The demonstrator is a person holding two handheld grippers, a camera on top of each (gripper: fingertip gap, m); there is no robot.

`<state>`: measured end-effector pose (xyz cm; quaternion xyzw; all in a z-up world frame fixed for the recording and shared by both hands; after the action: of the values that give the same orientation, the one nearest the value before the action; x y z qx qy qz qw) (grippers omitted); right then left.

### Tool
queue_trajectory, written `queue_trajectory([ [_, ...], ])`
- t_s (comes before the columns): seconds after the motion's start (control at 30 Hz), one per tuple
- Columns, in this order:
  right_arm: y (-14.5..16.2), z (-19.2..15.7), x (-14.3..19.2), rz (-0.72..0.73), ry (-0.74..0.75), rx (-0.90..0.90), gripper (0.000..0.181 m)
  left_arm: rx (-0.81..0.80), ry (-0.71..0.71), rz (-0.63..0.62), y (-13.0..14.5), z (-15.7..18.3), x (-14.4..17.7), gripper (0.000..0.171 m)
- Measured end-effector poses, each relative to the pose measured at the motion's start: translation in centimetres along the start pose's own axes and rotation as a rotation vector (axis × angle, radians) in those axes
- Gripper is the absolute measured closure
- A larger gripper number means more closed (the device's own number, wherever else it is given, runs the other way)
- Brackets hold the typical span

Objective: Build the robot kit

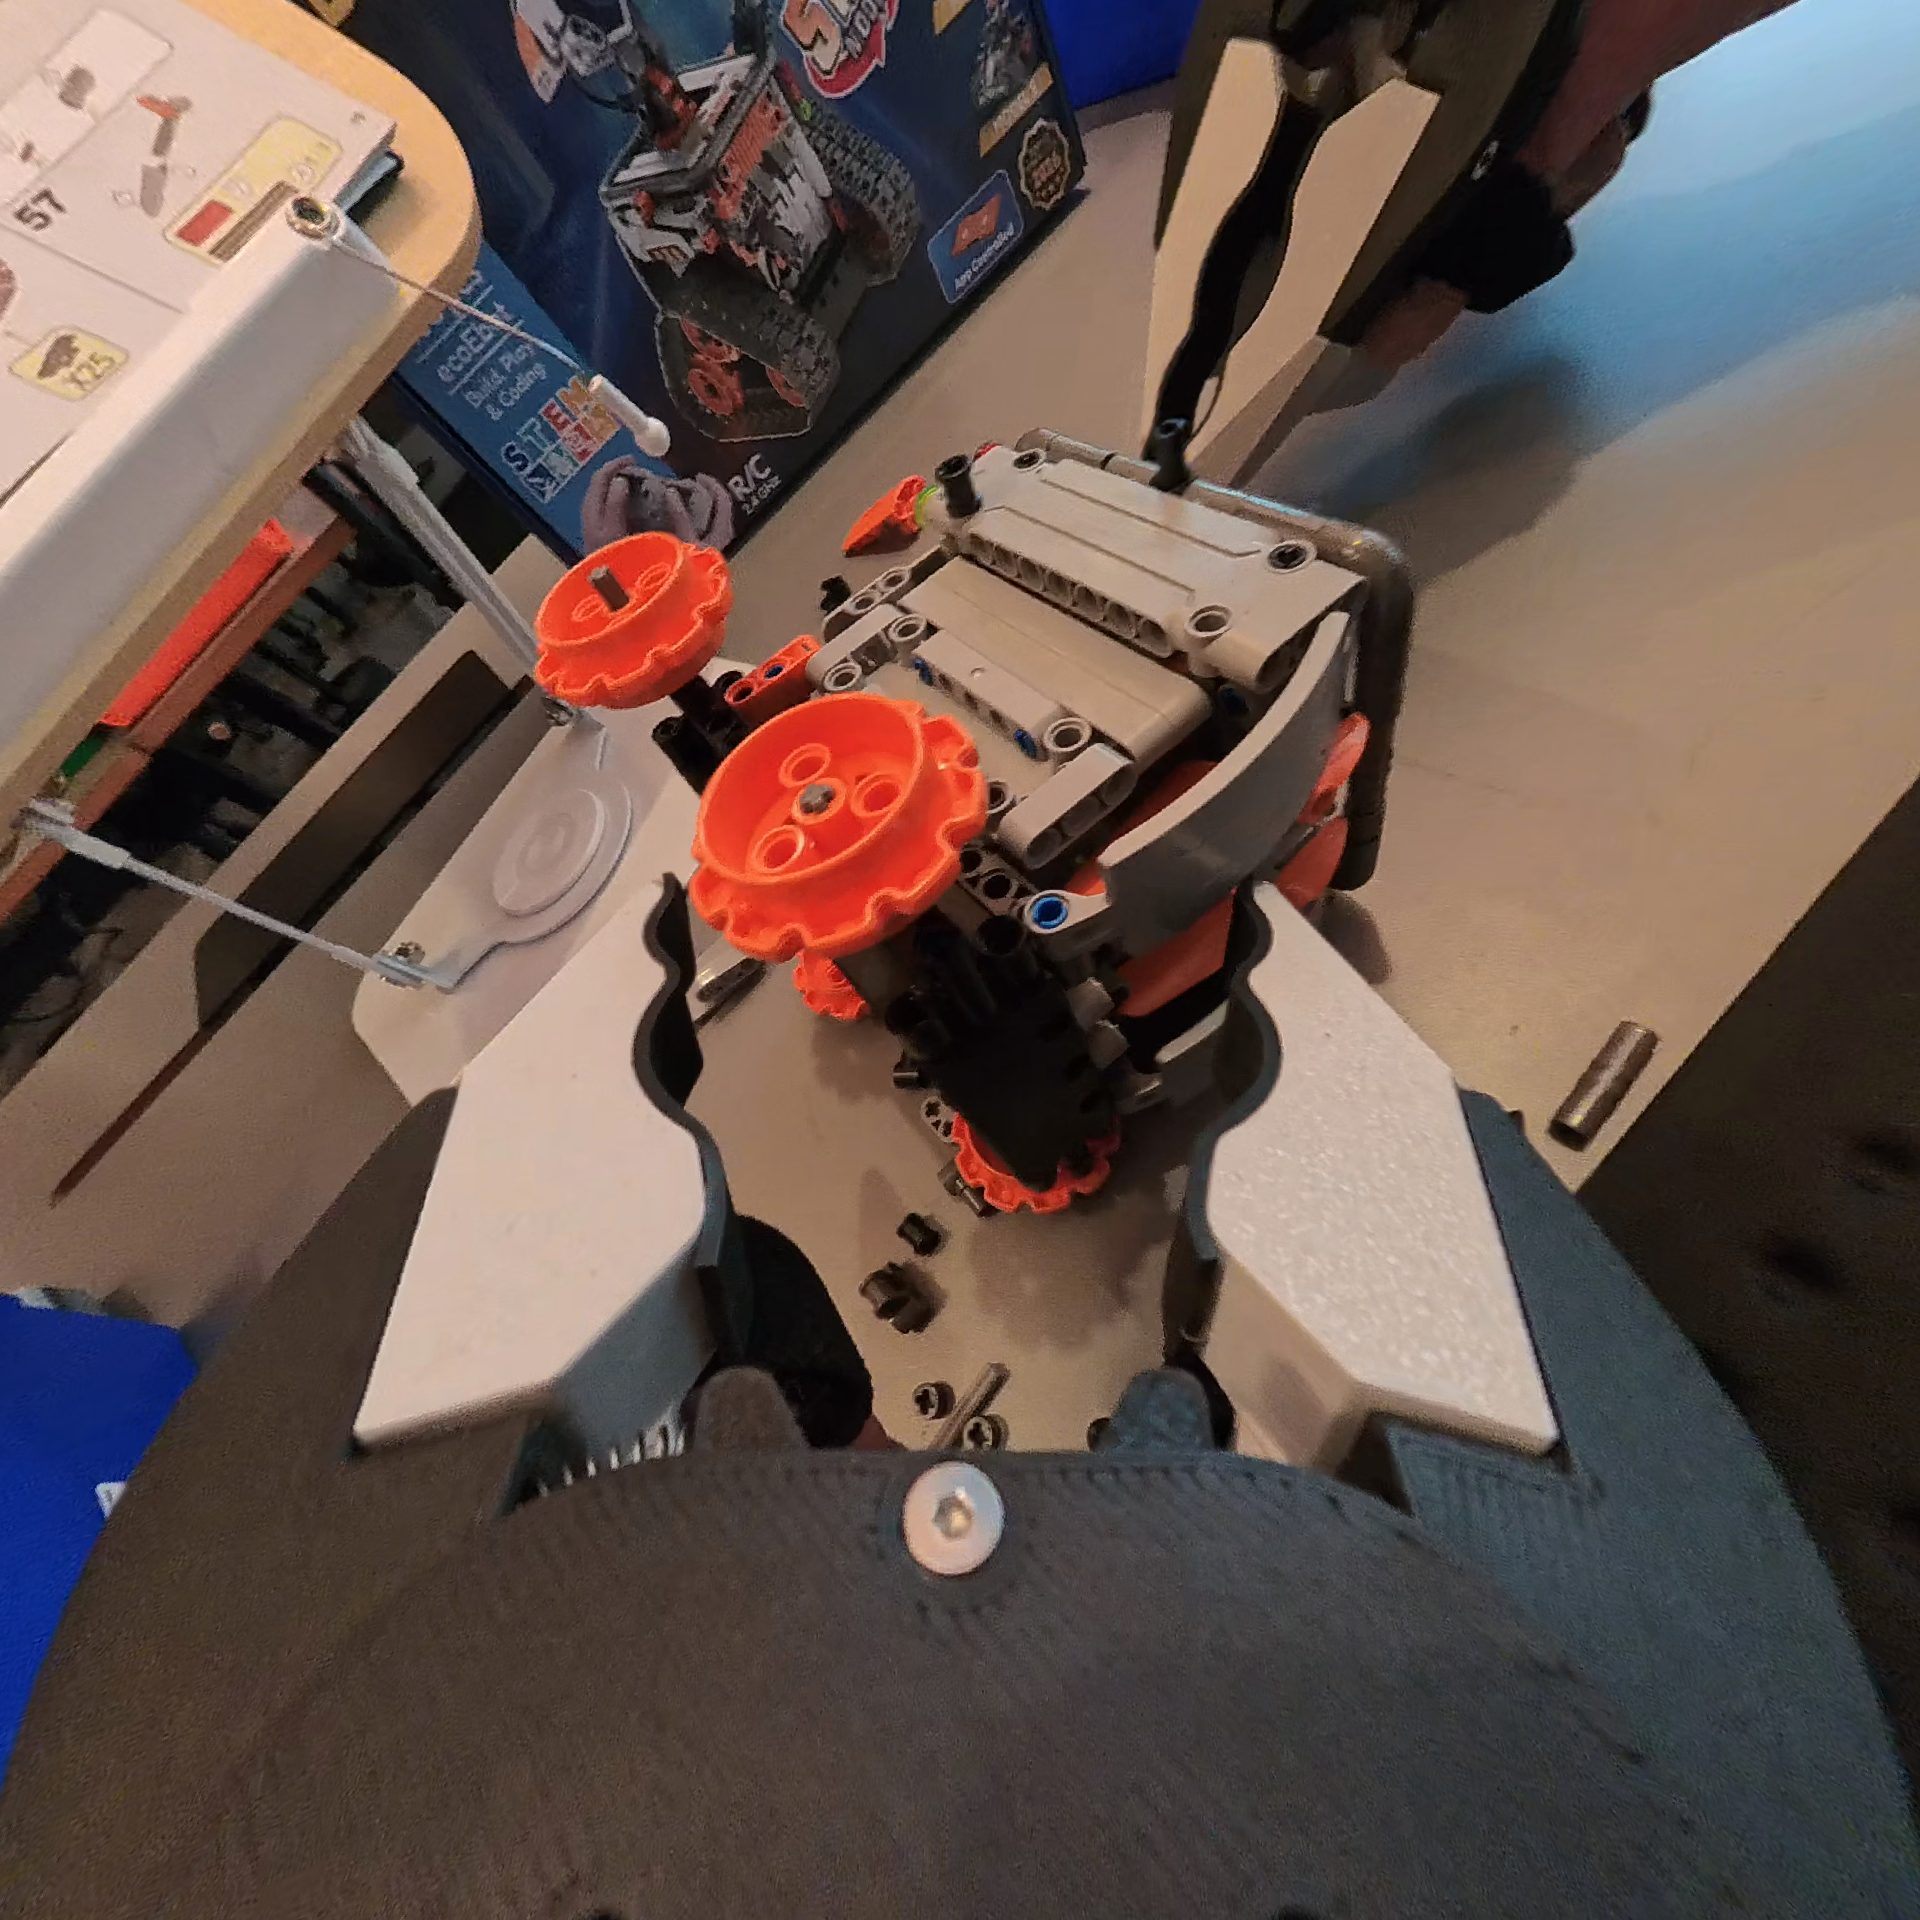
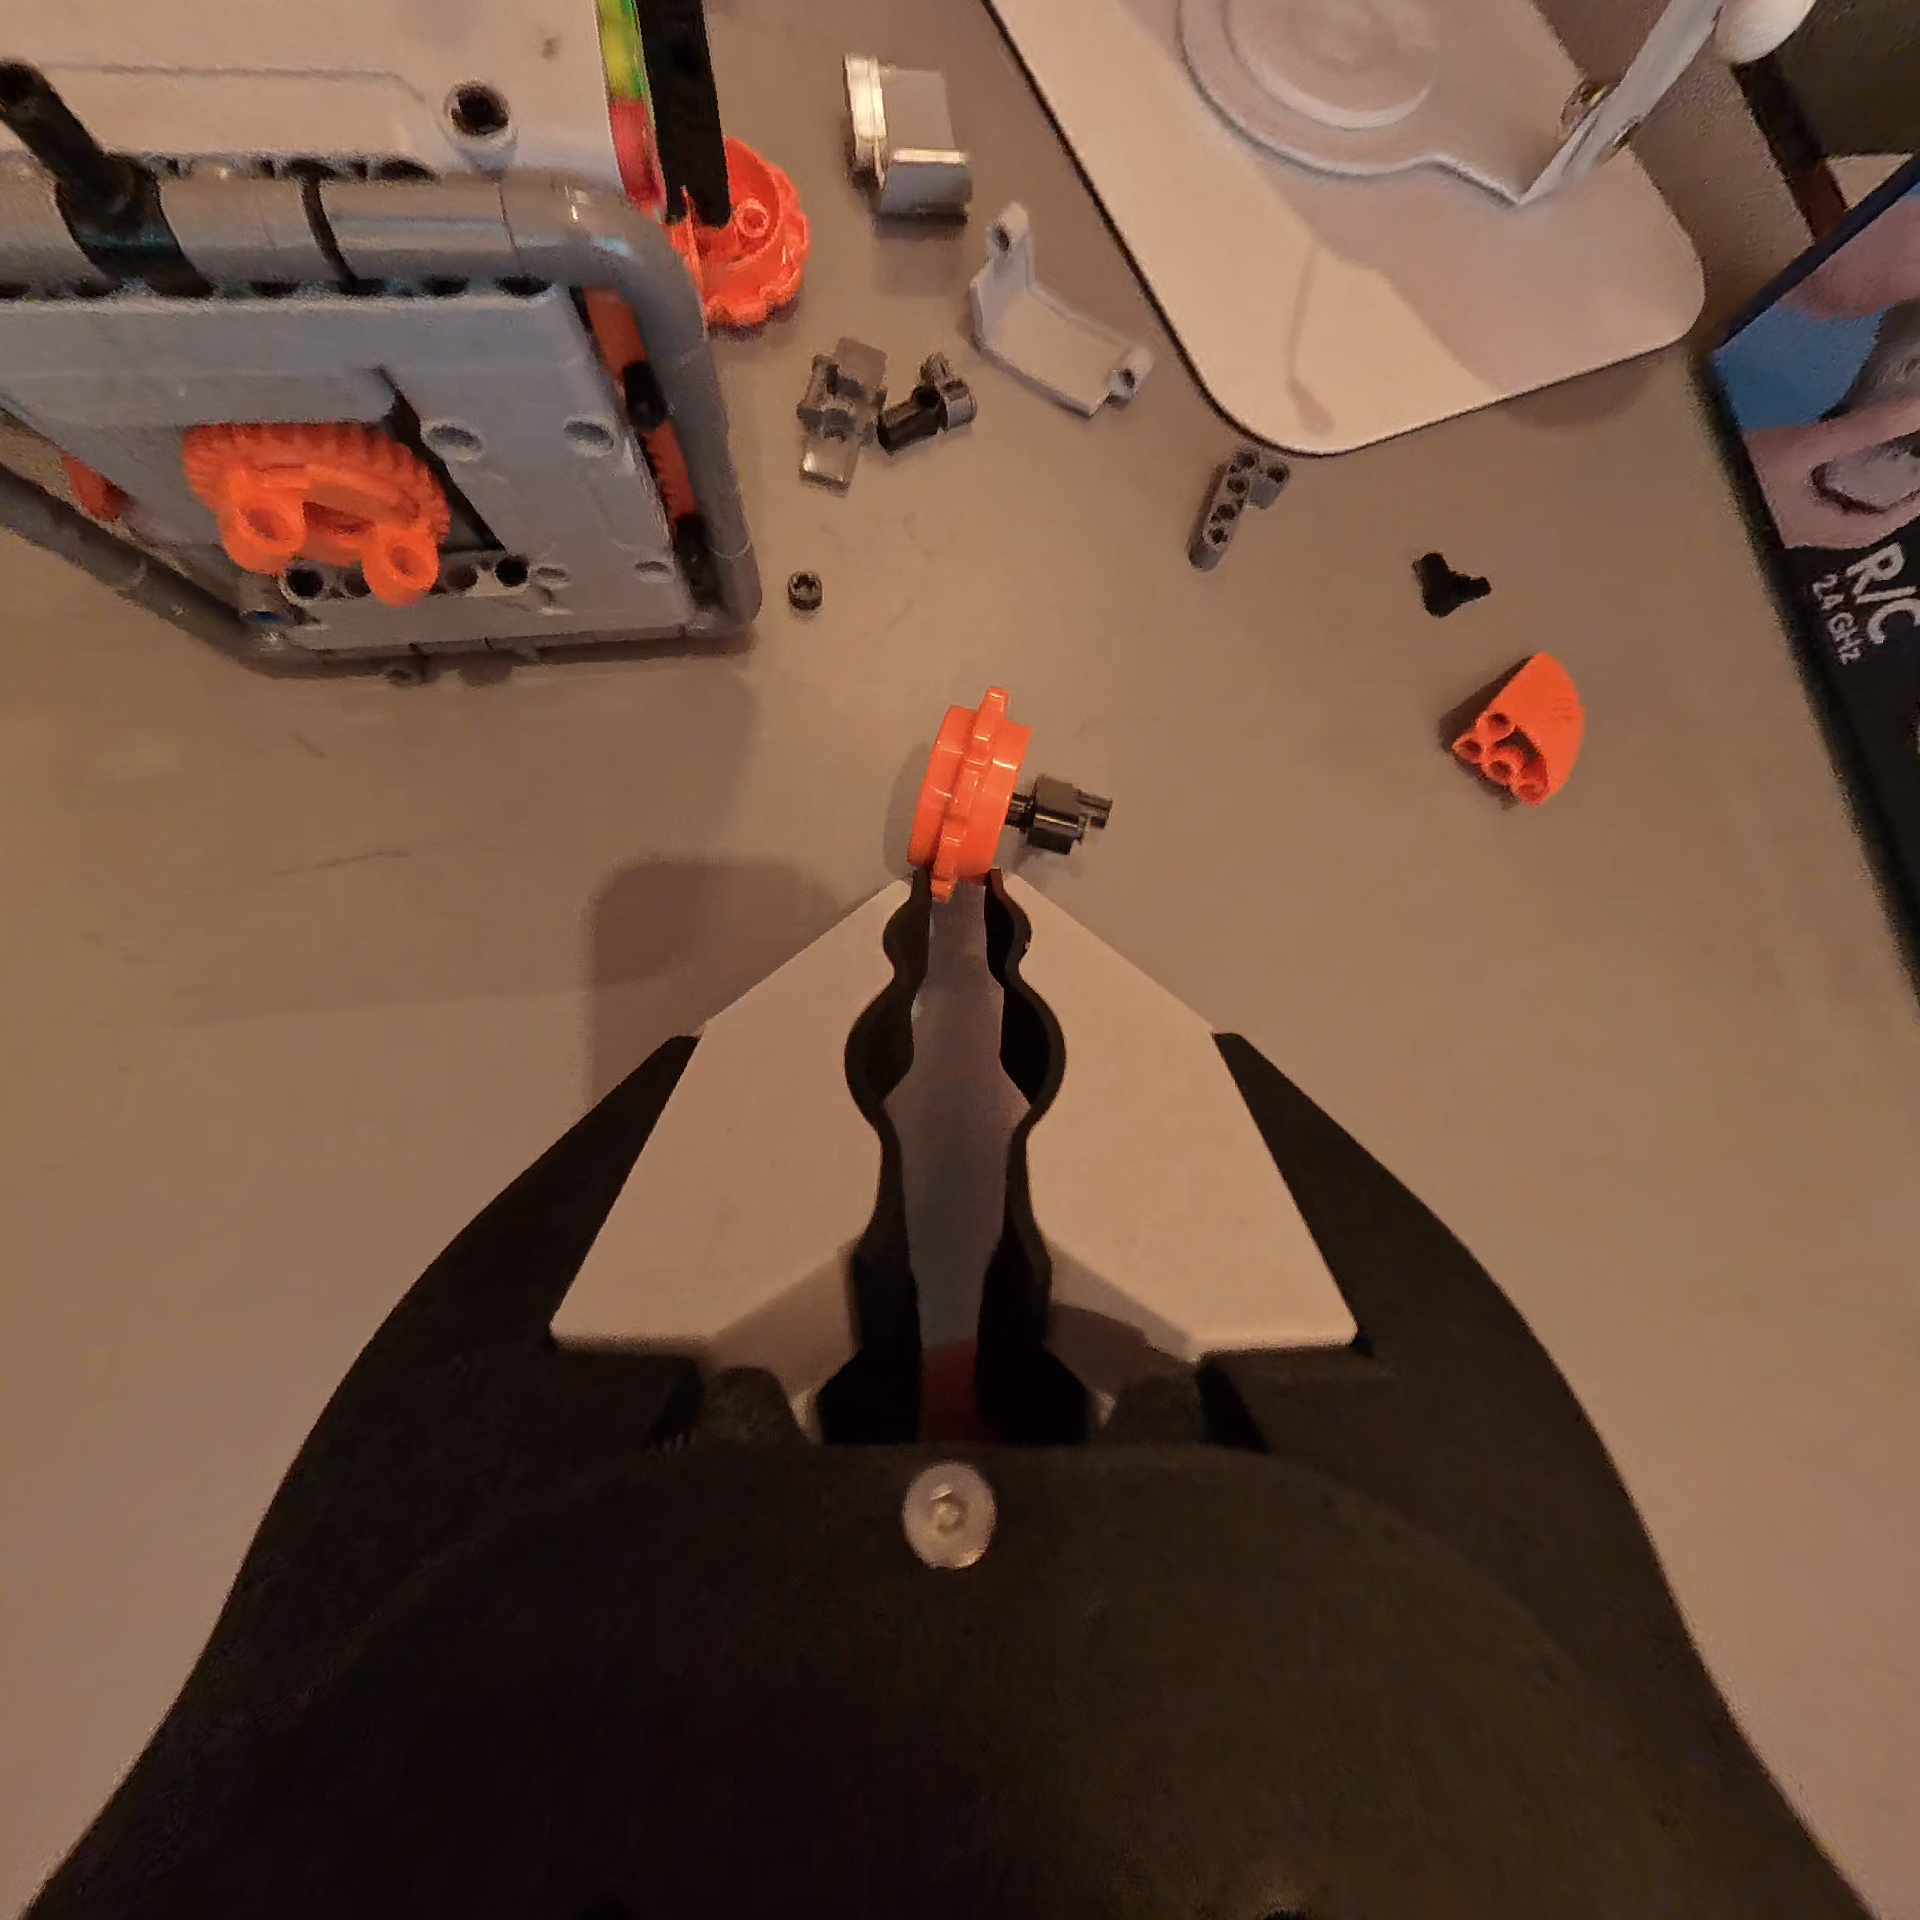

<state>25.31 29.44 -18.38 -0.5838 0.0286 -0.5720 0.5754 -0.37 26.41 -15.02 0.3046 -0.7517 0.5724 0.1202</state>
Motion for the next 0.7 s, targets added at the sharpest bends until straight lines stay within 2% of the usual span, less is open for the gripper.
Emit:
queue_trajectory([
  [0.07,0.3,0.1,0.2,-0.009,0.000,0.015,0.173,-0.006,0.008,0.014,-0.3,0.1,0.3,0.071],
  [0.2,-0.7,0.6,2.1,0.100,-0.054,-0.094,0.174,-0.023,-0.011,0.011,-0.7,0.0,1.3,0.070],
  [0.27,-1.3,0.7,3.3,0.173,-0.138,-0.183,0.174,-0.043,-0.029,0.023,-1.2,0.3,2.1,0.072],
  [0.37,-2.4,0.7,5.5,0.325,-0.301,-0.355,0.173,-0.096,-0.077,0.092,-2.7,1.4,2.7,0.088],
  [0.5,-4.5,-0.4,8.3,0.493,-0.447,-0.494,0.173,-0.169,-0.139,0.160,-5.1,3.7,1.2,0.101],
  [0.6,-5.8,-2.1,9.6,0.554,-0.522,-0.531,0.173,-0.215,-0.241,0.216,-6.9,4.4,0.0,0.109],
  [0.7,-7.0,-3.6,10.7,0.600,-0.563,-0.553,0.173,-0.208,-0.228,0.223,-7.9,4.7,-1.1,0.113],
])
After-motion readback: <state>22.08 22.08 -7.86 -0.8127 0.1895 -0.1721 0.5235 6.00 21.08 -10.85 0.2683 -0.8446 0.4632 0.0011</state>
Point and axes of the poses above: each gripper's, where its closed fingertips meet, x back along the fingers, y out of its underside, z = x × y across the jaws, the point moved 9 cm from there along x, back along the fingers, and after that the axes turned 15 degrees about y, right-handed, at the moved point
